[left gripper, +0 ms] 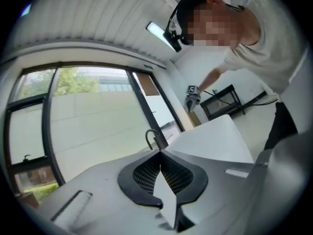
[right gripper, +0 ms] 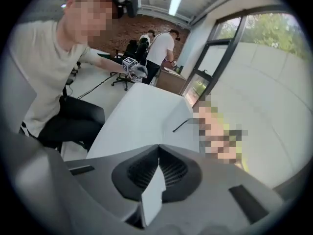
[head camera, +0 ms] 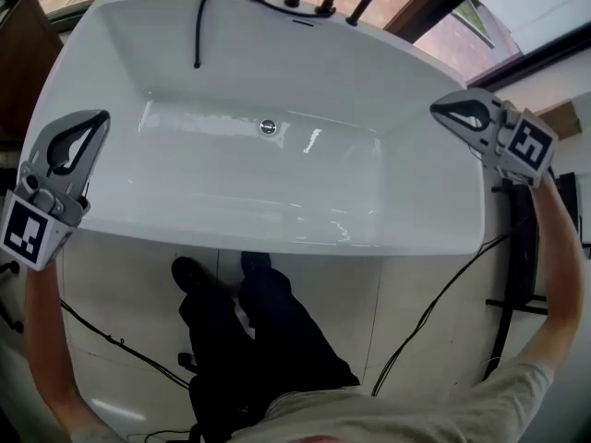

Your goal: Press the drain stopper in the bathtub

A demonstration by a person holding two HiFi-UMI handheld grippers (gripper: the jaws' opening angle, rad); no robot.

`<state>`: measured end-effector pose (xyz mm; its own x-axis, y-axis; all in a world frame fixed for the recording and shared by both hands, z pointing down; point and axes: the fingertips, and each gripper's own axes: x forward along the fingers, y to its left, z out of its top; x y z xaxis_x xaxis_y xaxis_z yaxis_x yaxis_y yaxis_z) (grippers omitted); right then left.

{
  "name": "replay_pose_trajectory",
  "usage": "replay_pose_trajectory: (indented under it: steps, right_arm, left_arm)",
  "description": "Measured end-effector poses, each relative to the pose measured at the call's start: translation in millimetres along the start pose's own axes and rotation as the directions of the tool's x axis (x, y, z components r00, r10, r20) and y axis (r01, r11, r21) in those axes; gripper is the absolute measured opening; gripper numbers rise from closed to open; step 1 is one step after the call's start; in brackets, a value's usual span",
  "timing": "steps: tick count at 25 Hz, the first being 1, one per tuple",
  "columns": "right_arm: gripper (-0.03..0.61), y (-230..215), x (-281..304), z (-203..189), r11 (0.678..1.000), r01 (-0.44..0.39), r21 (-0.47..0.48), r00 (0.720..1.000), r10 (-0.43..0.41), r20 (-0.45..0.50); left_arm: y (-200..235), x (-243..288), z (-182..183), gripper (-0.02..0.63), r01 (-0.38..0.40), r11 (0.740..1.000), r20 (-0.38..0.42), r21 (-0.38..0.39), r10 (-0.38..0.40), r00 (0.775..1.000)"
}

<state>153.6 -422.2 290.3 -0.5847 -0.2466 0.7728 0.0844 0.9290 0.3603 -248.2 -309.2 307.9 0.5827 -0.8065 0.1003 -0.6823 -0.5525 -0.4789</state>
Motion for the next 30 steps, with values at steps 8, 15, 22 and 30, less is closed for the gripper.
replay_pose_trajectory:
  steps: [8, 15, 22, 30]
  right_arm:
    - [0.0, -70.4, 209.0, -6.4, 0.99, -0.079, -0.117, 0.988, 0.062, -0.14]
    - [0.0, -8.8, 390.4, -111.2, 0.985, -0.17, 0.004, 0.961, 0.167, -0.22]
    - [0.0, -18.5, 523.7, -207.4, 0.959, 0.048, 0.281, 0.98, 0.009, -0.199]
    - [0.0, 20.2, 625.0, -262.6, 0.911, 0.105, 0.399, 0.979, -0.024, -0.202]
  left_arm:
    - [41.2, 161.9, 29.4, 0.003, 0.061, 0.998, -0.036, -0.021, -0.062, 0.997]
    - [-76.8, 229.5, -98.1, 0.003, 0.147, 0.972, -0.036, -0.186, -0.156, 0.987]
    - [-103.4, 255.1, -153.0, 0.003, 0.175, 0.957, -0.006, -0.233, -0.182, 0.983]
    - [-111.6, 252.4, -147.9, 0.003, 0.199, 0.921, 0.077, -0.334, -0.183, 0.98]
